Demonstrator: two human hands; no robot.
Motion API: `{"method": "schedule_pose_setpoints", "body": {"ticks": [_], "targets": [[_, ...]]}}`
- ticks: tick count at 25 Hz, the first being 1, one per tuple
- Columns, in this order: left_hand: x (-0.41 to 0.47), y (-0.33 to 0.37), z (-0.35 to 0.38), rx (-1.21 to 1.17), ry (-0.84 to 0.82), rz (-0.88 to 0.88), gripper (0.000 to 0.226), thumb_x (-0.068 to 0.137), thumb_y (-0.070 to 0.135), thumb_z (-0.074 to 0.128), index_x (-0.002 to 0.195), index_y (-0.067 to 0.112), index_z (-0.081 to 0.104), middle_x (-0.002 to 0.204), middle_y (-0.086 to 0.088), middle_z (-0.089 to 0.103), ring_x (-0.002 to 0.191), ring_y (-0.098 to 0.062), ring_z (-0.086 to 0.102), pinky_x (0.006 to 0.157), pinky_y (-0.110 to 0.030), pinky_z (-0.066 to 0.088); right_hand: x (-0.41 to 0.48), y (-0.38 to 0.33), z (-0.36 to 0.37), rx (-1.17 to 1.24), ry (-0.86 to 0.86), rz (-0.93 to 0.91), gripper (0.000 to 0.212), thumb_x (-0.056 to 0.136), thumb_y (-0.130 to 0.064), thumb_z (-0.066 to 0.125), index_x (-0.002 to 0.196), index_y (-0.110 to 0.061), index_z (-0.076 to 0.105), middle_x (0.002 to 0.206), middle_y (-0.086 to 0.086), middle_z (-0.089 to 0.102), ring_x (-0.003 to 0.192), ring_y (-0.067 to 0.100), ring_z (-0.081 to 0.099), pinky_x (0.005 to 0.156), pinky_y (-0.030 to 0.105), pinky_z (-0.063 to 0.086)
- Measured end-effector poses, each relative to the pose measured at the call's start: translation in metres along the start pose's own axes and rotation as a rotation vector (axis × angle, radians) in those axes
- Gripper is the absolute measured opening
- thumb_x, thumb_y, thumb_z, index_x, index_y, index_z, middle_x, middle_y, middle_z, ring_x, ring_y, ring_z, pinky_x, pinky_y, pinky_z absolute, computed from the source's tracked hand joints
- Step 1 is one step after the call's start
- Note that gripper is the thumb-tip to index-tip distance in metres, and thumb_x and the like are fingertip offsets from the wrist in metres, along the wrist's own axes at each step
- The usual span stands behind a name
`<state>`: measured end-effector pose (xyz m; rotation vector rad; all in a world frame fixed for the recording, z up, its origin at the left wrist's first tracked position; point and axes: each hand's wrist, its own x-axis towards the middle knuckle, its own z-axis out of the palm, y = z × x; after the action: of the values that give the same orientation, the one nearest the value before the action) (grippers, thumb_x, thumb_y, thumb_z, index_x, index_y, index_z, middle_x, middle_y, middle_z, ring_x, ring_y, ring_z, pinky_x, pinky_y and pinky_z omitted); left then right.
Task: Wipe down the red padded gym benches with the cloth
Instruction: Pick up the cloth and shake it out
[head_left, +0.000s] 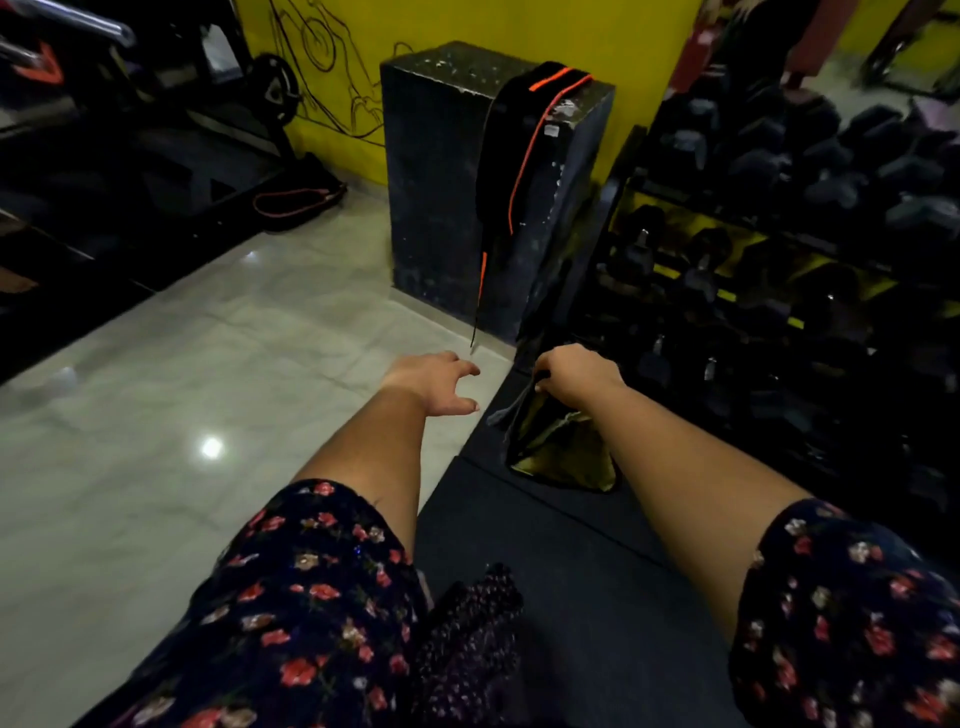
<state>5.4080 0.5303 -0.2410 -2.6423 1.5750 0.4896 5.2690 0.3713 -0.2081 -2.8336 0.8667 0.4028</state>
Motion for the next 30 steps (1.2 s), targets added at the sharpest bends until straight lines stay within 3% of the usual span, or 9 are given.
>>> {"method": "schedule_pose_setpoints", "body": {"ticks": [3,11,14,16,23,30], "targets": [[0.049,-0.045,-0.016,-0.041,0.001,-0.04,0.065,0.09,0.058,0.054,0.149,0.037,0.036,0.147,0.004,0.043,0.129,-0.021,0.048,0.096,-0.039,0.048,0.072,-0.019,-0.022,-0.037,-0.016,-0.037,0.023,0.093,-0.026,0.06,0.115,-0.03,0.066,0.122,0.007,0.06,0.108,0.031,0.058,0.079,0.036,0.048],[0.13,-0.185,-0.092,-0.065,0.086,-0.231,0.066,0.09,0.057,0.053,0.149,0.035,0.034,0.15,0.001,0.041,0.13,-0.025,0.048,0.098,-0.042,0.048,0.238,-0.114,-0.091,-0.1,0.057,-0.259,0.023,0.096,-0.025,0.055,0.117,-0.027,0.064,0.12,0.005,0.06,0.11,0.03,0.056,0.074,0.037,0.045],[0.127,-0.21,-0.098,-0.067,0.09,-0.239,0.066,0.09,0.058,0.053,0.15,0.037,0.032,0.148,0.002,0.042,0.13,-0.023,0.048,0.096,-0.041,0.048,0.264,-0.132,-0.095,-0.173,0.117,-0.333,0.023,0.096,-0.027,0.055,0.116,-0.022,0.064,0.12,0.005,0.061,0.109,0.03,0.056,0.073,0.037,0.044],[0.122,-0.249,-0.105,-0.097,0.097,-0.334,0.066,0.09,0.059,0.053,0.149,0.037,0.033,0.147,0.004,0.043,0.13,-0.021,0.047,0.097,-0.042,0.047,0.295,-0.165,-0.106,-0.191,0.124,-0.422,0.023,0.095,-0.027,0.056,0.116,-0.022,0.064,0.119,0.006,0.062,0.108,0.031,0.057,0.073,0.036,0.044],[0.094,-0.342,-0.11,-0.178,-0.014,-0.597,0.067,0.088,0.058,0.058,0.148,0.039,0.034,0.144,0.008,0.044,0.129,-0.018,0.048,0.1,-0.042,0.046,0.376,-0.278,-0.131,-0.303,0.014,-0.733,0.024,0.094,-0.022,0.058,0.118,-0.022,0.064,0.118,0.008,0.061,0.107,0.031,0.058,0.074,0.032,0.041],[0.053,-0.405,-0.125,-0.272,0.149,-0.947,0.066,0.089,0.058,0.057,0.148,0.038,0.036,0.144,0.006,0.046,0.128,-0.02,0.05,0.1,-0.041,0.046,0.418,-0.408,-0.163,-0.456,0.092,-1.08,0.029,0.093,-0.024,0.06,0.122,-0.021,0.064,0.119,0.009,0.061,0.108,0.031,0.059,0.076,0.031,0.043]]}}
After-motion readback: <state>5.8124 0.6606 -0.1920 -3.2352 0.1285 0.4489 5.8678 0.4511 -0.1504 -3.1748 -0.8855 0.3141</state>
